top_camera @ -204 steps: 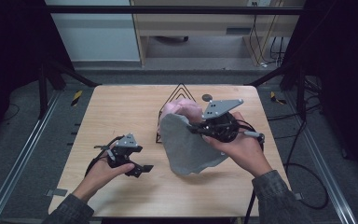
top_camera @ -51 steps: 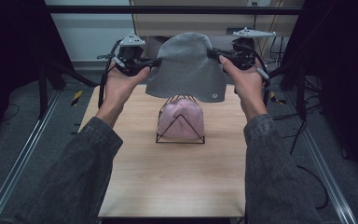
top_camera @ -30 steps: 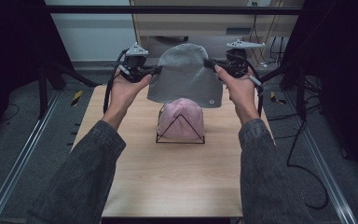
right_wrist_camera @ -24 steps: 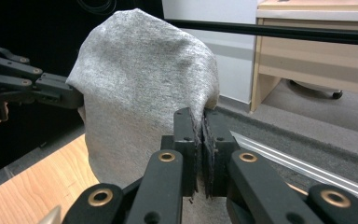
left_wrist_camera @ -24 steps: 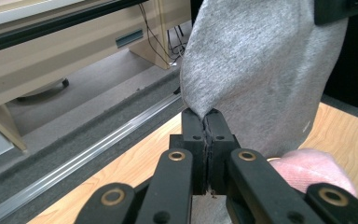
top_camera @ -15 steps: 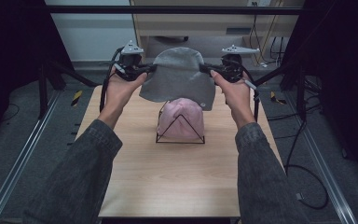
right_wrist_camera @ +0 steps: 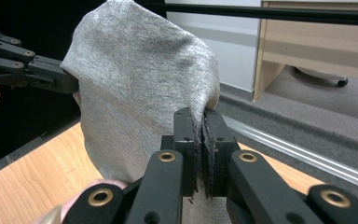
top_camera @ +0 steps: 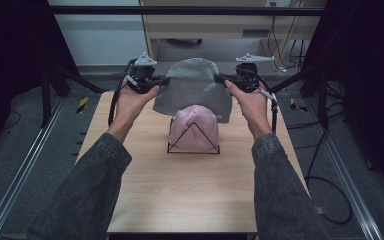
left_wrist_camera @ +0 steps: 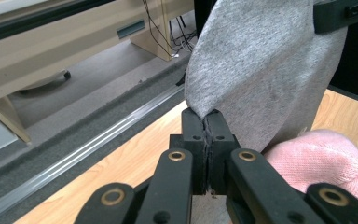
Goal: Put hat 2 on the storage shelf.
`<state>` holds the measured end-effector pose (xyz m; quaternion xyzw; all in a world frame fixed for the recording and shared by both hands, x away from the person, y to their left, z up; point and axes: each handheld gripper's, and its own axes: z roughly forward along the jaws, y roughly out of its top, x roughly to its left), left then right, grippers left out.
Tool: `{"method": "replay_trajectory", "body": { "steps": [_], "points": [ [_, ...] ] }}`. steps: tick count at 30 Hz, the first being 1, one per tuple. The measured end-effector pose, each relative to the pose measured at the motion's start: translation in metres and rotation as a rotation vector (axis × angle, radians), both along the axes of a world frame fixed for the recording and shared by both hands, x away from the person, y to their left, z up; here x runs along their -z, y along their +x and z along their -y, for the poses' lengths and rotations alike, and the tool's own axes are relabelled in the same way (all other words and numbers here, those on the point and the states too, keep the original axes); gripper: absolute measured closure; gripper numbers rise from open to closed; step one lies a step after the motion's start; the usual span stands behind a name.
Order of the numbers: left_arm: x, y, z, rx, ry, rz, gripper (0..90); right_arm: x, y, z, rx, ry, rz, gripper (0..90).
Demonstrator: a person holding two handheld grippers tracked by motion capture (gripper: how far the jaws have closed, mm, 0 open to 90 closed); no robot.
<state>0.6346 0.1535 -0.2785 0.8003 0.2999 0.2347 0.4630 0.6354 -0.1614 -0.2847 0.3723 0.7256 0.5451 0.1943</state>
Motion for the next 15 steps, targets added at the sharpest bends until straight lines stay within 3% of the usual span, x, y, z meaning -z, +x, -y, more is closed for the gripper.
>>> {"method": "replay_trajectory", "body": {
  "steps": [15],
  "points": [
    [0.024, -0.005, 0.003, 0.011, 0.012, -0.039, 89.0, 0.020, -0.002, 0.004, 0.002, -0.025, -0.037, 86.0]
  ]
}}
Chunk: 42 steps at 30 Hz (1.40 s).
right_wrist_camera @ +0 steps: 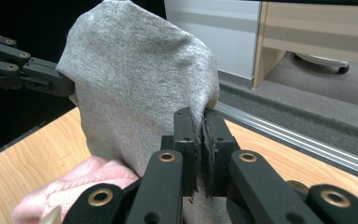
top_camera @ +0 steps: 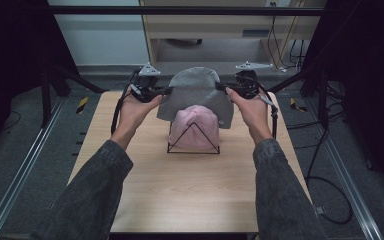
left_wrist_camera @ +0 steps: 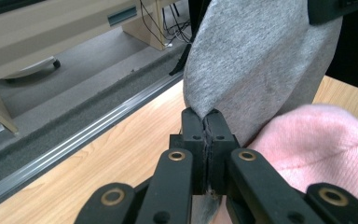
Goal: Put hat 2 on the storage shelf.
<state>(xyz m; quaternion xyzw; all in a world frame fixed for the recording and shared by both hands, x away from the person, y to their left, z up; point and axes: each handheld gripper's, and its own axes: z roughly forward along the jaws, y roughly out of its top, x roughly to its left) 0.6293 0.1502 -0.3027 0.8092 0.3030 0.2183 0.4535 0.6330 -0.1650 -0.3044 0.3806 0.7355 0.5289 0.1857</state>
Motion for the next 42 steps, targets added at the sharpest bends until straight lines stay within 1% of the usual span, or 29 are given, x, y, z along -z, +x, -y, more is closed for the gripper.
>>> {"method": "replay_trajectory", "body": {
  "steps": [8, 10, 12, 14, 15, 18, 19, 21, 22, 23, 25, 26, 27, 28, 29, 31, 33, 34, 35, 37, 38, 39, 40, 41, 42],
  "points": [
    [0.009, -0.005, 0.000, 0.003, 0.003, -0.007, 89.0, 0.004, -0.003, -0.003, -0.002, -0.025, -0.006, 86.0],
    [0.010, -0.006, -0.001, 0.003, 0.006, -0.009, 89.0, 0.005, -0.004, -0.005, -0.002, -0.039, -0.007, 86.0],
    [0.013, -0.006, -0.001, 0.000, 0.004, -0.017, 89.0, 0.005, -0.004, -0.005, -0.005, -0.047, -0.004, 86.0],
    [0.015, -0.007, -0.002, 0.003, 0.010, -0.021, 89.0, 0.006, -0.004, -0.008, -0.006, -0.071, -0.006, 86.0],
    [0.016, -0.007, -0.002, 0.001, 0.012, -0.021, 89.0, 0.006, -0.004, -0.008, -0.006, -0.071, -0.006, 86.0],
    [0.020, -0.008, -0.002, 0.002, 0.008, -0.025, 88.9, 0.008, -0.005, -0.009, -0.008, -0.093, -0.006, 86.0],
    [0.021, -0.008, -0.002, 0.004, 0.012, -0.025, 89.0, 0.009, -0.005, -0.010, -0.008, -0.103, -0.008, 85.9],
    [0.025, -0.009, -0.002, 0.003, 0.014, -0.032, 89.0, 0.012, -0.006, -0.010, -0.008, -0.115, -0.014, 85.9],
    [0.027, -0.009, -0.001, 0.004, 0.017, -0.035, 89.0, 0.016, -0.007, -0.010, -0.009, -0.124, -0.026, 85.9],
    [0.032, -0.009, -0.001, 0.004, 0.024, -0.044, 88.9, 0.019, -0.006, -0.010, -0.012, -0.133, -0.025, 85.9],
    [0.034, -0.009, 0.000, 0.004, 0.031, -0.044, 89.0, 0.021, -0.006, -0.010, -0.013, -0.137, -0.031, 85.8],
    [0.036, -0.009, 0.000, 0.003, 0.035, -0.045, 88.9, 0.024, -0.006, -0.010, -0.015, -0.147, -0.038, 85.9],
    [0.037, -0.009, 0.001, 0.002, 0.035, -0.049, 88.9, 0.024, -0.006, -0.010, -0.015, -0.147, -0.038, 85.9],
    [0.039, -0.009, 0.001, 0.001, 0.039, -0.053, 89.0, 0.026, -0.006, -0.011, -0.013, -0.153, -0.049, 85.8],
    [0.041, -0.009, 0.001, 0.000, 0.039, -0.056, 89.0, 0.028, -0.006, -0.011, -0.015, -0.158, -0.048, 85.8],
    [0.046, -0.009, 0.002, -0.004, 0.037, -0.069, 89.0, 0.030, -0.005, -0.011, -0.015, -0.156, -0.051, 85.7],
    [0.051, -0.009, 0.002, -0.003, 0.042, -0.082, 88.9, 0.034, -0.006, -0.011, -0.012, -0.156, -0.064, 85.6],
    [0.054, -0.009, 0.003, -0.005, 0.043, -0.089, 88.9, 0.040, -0.006, -0.011, -0.010, -0.160, -0.076, 85.5],
    [0.056, -0.009, 0.003, -0.007, 0.045, -0.092, 88.9, 0.042, -0.006, -0.010, -0.009, -0.160, -0.083, 85.2],
    [0.061, -0.009, 0.004, -0.010, 0.046, -0.104, 88.9, 0.044, -0.007, -0.010, -0.007, -0.161, -0.087, 84.6],
    [0.064, -0.008, 0.004, -0.013, 0.055, -0.113, 88.5, 0.046, -0.009, -0.007, 0.003, -0.150, -0.095, 76.8],
    [0.065, -0.008, 0.004, -0.016, 0.058, -0.120, 88.1, 0.046, -0.010, -0.006, 0.007, -0.149, -0.088, 73.3],
    [0.068, -0.007, 0.003, -0.019, 0.057, -0.129, 88.1, 0.046, -0.010, -0.006, 0.007, -0.149, -0.088, 73.3],
    [0.070, -0.007, 0.003, -0.024, 0.044, -0.139, 87.1, 0.045, -0.012, -0.004, 0.016, -0.144, -0.084, 70.4],
    [0.072, -0.006, 0.003, -0.024, 0.047, -0.147, 84.7, 0.042, -0.015, -0.001, 0.022, -0.140, -0.077, 67.1]
  ]
}}
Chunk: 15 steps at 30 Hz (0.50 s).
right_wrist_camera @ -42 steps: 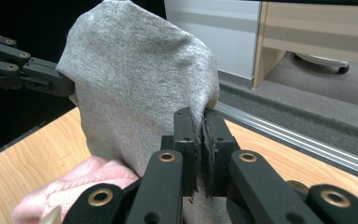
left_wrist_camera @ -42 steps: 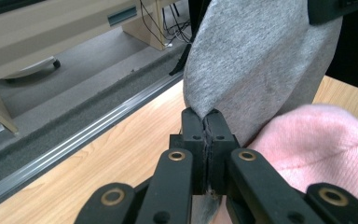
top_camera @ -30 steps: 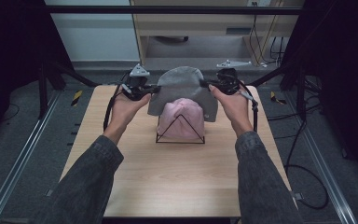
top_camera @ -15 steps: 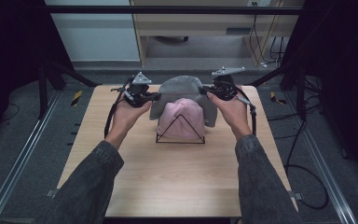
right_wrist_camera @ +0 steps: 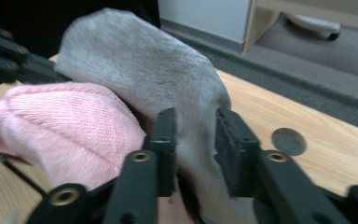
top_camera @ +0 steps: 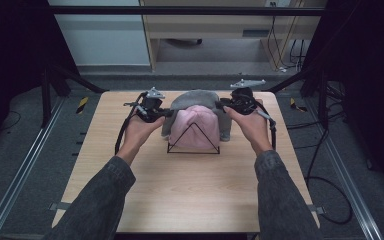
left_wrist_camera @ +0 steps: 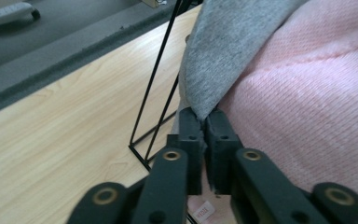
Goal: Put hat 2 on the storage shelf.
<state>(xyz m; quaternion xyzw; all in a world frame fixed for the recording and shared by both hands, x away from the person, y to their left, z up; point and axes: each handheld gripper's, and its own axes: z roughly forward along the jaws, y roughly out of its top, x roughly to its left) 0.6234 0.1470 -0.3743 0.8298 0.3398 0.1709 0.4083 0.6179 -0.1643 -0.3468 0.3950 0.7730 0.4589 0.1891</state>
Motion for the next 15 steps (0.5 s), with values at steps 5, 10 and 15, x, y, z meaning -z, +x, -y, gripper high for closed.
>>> {"method": "replay_trajectory", "body": {
  "steps": [5, 10, 15],
  "points": [
    [-0.005, -0.007, -0.004, -0.063, -0.012, 0.056, 58.1, -0.017, -0.019, 0.024, 0.049, 0.023, 0.045, 55.5],
    [-0.014, -0.024, -0.022, -0.093, -0.020, 0.063, 36.0, -0.013, -0.051, 0.052, 0.093, 0.028, 0.063, 43.8],
    [-0.001, -0.048, -0.039, -0.053, 0.032, 0.017, 22.7, 0.010, -0.071, 0.058, 0.108, -0.014, 0.045, 35.6]
  ]
}}
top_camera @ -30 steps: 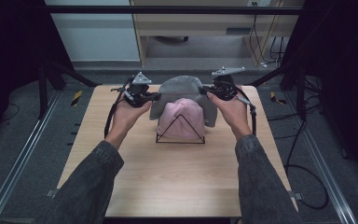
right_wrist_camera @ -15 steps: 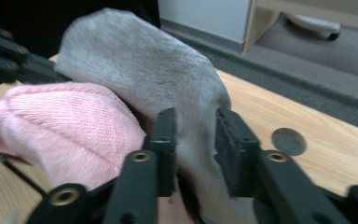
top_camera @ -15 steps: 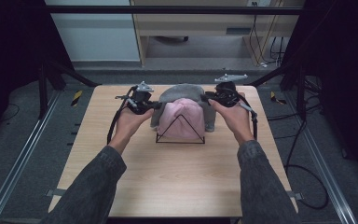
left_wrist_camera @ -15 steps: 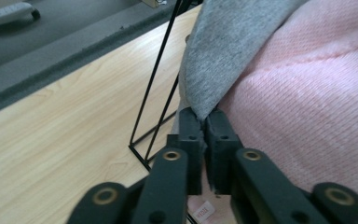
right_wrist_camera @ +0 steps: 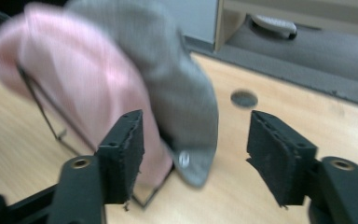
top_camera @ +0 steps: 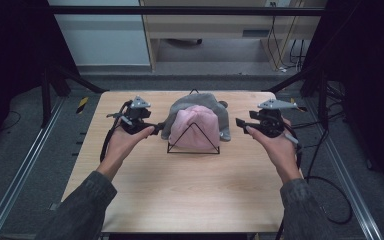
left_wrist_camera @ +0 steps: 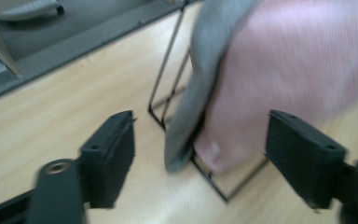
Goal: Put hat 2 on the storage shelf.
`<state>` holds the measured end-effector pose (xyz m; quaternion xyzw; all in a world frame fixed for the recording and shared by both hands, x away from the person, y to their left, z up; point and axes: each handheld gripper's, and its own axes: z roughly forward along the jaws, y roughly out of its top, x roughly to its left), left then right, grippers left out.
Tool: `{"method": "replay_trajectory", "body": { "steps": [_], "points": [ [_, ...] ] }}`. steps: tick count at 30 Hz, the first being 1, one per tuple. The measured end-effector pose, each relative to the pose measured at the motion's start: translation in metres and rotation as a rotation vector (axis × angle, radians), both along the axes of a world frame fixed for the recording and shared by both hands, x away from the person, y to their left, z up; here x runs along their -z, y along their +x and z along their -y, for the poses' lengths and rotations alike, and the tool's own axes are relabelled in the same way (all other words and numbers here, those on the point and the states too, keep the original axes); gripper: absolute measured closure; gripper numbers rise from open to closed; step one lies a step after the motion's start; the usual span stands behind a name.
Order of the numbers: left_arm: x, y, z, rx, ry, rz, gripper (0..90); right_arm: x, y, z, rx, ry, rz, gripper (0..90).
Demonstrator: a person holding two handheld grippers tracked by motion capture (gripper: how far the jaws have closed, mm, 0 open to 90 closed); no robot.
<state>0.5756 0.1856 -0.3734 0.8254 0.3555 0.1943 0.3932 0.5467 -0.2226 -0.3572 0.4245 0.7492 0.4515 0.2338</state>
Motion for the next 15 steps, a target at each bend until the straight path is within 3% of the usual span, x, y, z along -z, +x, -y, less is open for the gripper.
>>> {"method": "replay_trajectory", "body": {
  "steps": [3, 4, 5, 6, 8, 9, 10, 12, 13, 15],
  "points": [
    [0.016, -0.018, -0.010, 0.022, 0.035, -0.027, 11.8, 0.029, -0.018, 0.001, 0.010, -0.033, -0.037, 26.4],
    [0.024, -0.025, -0.014, 0.028, 0.048, -0.038, 11.8, 0.029, -0.018, 0.001, 0.010, -0.033, -0.037, 26.4],
    [0.039, -0.037, -0.023, 0.034, 0.065, -0.062, 9.9, 0.046, -0.028, 0.000, 0.025, -0.060, -0.061, 22.6],
    [0.039, -0.037, -0.023, 0.034, 0.065, -0.062, 9.0, 0.046, -0.028, 0.000, 0.025, -0.060, -0.061, 22.6],
    [0.056, -0.050, -0.031, 0.040, 0.078, -0.088, 8.4, 0.063, -0.039, -0.001, 0.032, -0.075, -0.088, 19.3],
    [0.072, -0.061, -0.039, 0.032, 0.059, -0.109, 7.7, 0.079, -0.049, -0.002, 0.039, -0.056, -0.127, 15.7],
    [0.072, -0.061, -0.039, 0.032, 0.059, -0.109, 7.6, 0.087, -0.053, -0.002, 0.044, -0.051, -0.142, 14.3],
    [0.087, -0.071, -0.048, 0.027, 0.029, -0.137, 7.6, 0.093, -0.056, -0.003, 0.046, -0.041, -0.164, 13.6],
    [0.092, -0.075, -0.050, 0.026, 0.037, -0.169, 7.7, 0.097, -0.058, -0.004, 0.041, -0.052, -0.186, 11.5],
    [0.096, -0.080, -0.053, 0.029, 0.078, -0.185, 7.7, 0.099, -0.061, -0.005, 0.038, -0.057, -0.203, 10.5]
  ]
}}
